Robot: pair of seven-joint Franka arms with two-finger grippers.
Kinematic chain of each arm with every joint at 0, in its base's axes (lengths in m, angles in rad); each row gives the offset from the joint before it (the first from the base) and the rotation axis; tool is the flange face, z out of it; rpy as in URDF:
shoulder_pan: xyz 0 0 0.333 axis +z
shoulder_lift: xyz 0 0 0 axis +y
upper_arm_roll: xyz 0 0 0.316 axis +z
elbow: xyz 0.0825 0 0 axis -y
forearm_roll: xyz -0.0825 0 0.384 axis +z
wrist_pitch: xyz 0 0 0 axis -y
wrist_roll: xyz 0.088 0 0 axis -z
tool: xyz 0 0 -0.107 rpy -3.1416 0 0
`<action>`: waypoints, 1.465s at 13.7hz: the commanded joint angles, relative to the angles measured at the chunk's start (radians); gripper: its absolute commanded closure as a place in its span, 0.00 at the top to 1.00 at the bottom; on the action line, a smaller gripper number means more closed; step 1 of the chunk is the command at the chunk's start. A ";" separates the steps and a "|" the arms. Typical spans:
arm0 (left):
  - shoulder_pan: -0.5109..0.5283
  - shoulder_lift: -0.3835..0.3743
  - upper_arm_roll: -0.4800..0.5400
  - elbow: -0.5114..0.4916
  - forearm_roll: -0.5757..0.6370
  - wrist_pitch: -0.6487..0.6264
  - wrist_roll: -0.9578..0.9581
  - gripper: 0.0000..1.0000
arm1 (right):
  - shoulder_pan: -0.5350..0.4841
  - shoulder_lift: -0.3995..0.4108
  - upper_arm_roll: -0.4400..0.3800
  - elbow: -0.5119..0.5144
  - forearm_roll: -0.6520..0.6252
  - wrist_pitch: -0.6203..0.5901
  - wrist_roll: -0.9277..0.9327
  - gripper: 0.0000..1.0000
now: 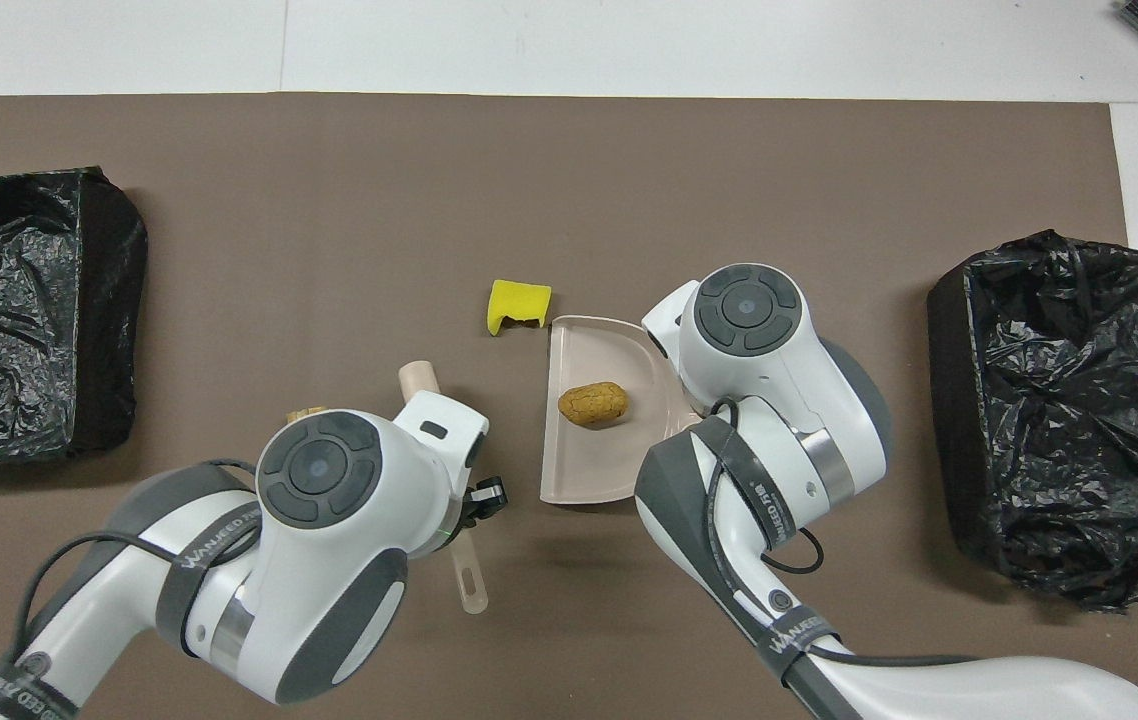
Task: Sweep and dump trash in bin
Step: 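Sweep bread pieces into the dustpan with the brush in the left gripper, then sweep more bread pieces toward the dustpan with the left gripper's brush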
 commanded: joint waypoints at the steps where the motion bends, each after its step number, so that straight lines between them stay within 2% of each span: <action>1: 0.049 -0.014 -0.009 -0.011 0.058 -0.040 -0.280 0.00 | -0.002 -0.006 0.004 -0.009 -0.002 0.014 0.028 0.00; 4: 0.130 -0.026 -0.009 -0.023 0.092 -0.112 -0.344 0.00 | -0.002 -0.008 0.004 -0.010 -0.002 0.008 0.062 0.00; 6: 0.161 -0.064 -0.011 -0.074 0.109 -0.158 -0.334 0.00 | -0.002 -0.008 0.004 -0.010 -0.002 0.008 0.065 0.00; 9: 0.147 -0.144 -0.016 -0.199 0.115 -0.131 -0.331 0.00 | -0.002 -0.008 0.004 -0.010 -0.002 0.008 0.065 0.00; 11: 0.094 -0.158 -0.022 -0.270 0.114 -0.039 -0.331 0.00 | -0.002 -0.008 0.004 -0.009 -0.002 0.010 0.071 0.00; 15: 0.060 -0.088 -0.023 -0.272 0.098 0.099 -0.247 0.00 | -0.002 -0.008 0.004 -0.010 0.000 0.008 0.071 0.00; 18: 0.015 -0.011 -0.025 -0.218 0.066 0.222 -0.245 0.00 | -0.002 -0.009 0.004 -0.010 -0.002 0.008 0.073 0.00; 20: -0.014 0.040 -0.029 -0.145 0.054 0.242 -0.227 0.00 | -0.002 -0.009 0.004 -0.010 -0.002 0.008 0.071 0.00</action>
